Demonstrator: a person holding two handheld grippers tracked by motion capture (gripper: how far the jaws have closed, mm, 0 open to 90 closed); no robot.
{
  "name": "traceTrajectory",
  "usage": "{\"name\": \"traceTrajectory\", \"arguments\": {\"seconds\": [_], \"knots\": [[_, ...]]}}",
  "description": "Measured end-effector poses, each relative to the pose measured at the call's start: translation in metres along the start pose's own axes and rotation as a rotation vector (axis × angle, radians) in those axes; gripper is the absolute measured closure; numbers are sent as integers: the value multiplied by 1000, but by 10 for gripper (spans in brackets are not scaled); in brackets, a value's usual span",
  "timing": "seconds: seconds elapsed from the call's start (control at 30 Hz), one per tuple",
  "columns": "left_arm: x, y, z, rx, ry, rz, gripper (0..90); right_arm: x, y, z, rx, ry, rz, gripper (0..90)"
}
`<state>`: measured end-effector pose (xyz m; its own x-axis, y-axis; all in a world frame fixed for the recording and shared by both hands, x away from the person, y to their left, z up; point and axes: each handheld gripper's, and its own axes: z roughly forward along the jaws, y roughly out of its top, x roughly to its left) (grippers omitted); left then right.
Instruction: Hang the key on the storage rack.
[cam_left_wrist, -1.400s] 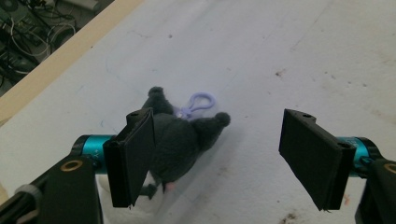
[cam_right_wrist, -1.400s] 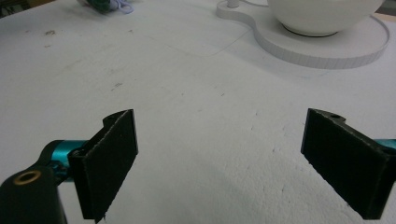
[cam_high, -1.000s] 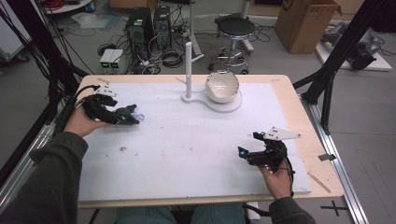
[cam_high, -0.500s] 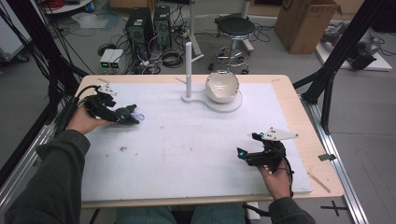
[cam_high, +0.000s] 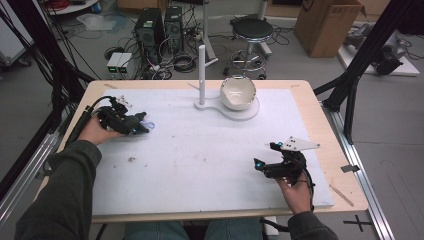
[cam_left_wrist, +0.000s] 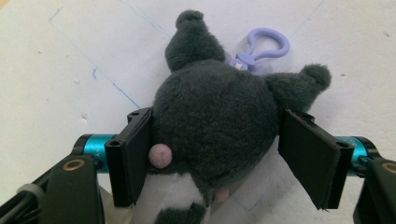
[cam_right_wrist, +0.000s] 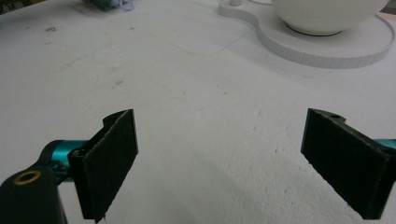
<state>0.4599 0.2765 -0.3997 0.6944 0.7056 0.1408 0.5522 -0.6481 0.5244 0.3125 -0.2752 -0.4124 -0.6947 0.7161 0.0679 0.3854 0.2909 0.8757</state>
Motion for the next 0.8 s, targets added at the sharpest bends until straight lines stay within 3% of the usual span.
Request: {"name": "traceTrajectory", "arguments": {"seconds": [0.57, 0.8], "knots": [[-7, -2, -3, 4, 35, 41, 500, 0, 0, -1, -6, 4, 12, 102], [-7, -7, -9, -8, 15, 40, 519, 0, -1, -1, -5, 8, 18, 102]]}}
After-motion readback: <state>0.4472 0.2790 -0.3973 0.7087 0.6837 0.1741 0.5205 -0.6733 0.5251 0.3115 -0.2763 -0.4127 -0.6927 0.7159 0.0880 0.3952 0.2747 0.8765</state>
